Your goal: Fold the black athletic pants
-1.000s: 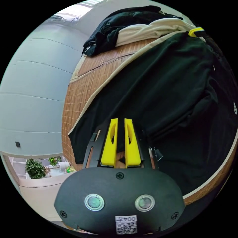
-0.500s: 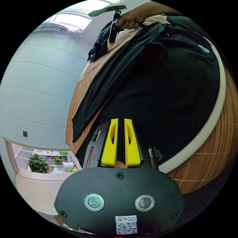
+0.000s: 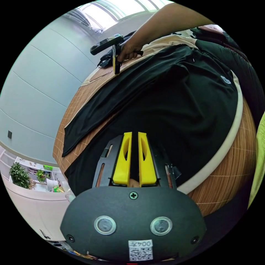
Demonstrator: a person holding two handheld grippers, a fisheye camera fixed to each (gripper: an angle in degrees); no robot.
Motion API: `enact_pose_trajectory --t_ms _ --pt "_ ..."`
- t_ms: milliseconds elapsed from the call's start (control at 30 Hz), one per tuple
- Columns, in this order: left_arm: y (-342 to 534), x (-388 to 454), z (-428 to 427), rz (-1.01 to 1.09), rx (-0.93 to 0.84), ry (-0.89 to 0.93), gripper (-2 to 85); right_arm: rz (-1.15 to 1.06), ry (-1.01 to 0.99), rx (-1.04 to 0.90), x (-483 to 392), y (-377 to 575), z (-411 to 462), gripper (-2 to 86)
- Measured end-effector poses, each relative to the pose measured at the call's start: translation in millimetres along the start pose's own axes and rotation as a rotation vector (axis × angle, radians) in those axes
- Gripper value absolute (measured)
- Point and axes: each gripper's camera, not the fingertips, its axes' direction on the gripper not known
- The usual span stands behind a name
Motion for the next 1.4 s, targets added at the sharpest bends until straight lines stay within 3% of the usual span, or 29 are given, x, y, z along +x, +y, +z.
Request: enact_pose_trajectory --t_ms 267,400,700,867,967,1033,1133,1233,1400 --pt "6.0 -5.3 5.4 0.020 -0.027 0.021 1.6 0.280 -0.139 0.034 54.1 -9.2 11.0 0.2" --pt "9.2 -9.1 5.4 0.014 -0.027 0.034 1.9 0.334 -0.098 -0.044 62.8 -17.6 32.9 2.9" --pt "12.2 -10.0 5.1 0.022 -0.024 0.035 0.6 0.470 -0.214 0.092 73.0 41.5 5.1 4.1" --pt "11.0 -3.6 2.8 0.038 -0.017 -0.001 0.7 0.397 -0.364 0.288 0.7 157.6 -78.6 3.2" --pt "11.0 4.4 -1.8 0.062 -0.010 -0.075 1.5 0.363 -0.440 0.302 -56.2 227.4 -107.5 2.9" --pt "15.5 14.0 -15.5 0.137 -0.036 -0.229 2.5 0.361 -0.474 0.302 -87.9 263.9 -118.4 3.1" --pt "33.1 12.3 -43.2 0.217 -0.081 -0.270 4.5 0.369 -0.557 0.304 -129.0 308.5 -130.0 4.3" --pt "68.4 8.2 -65.6 0.350 -0.190 -0.302 6.6 0.331 -0.629 0.321 -158.8 328.4 -133.2 5.3" --pt "113.4 -11.8 -89.0 0.376 -0.315 -0.278 7.4 0.085 -0.599 0.363 -214.1 290.0 -129.0 7.3"
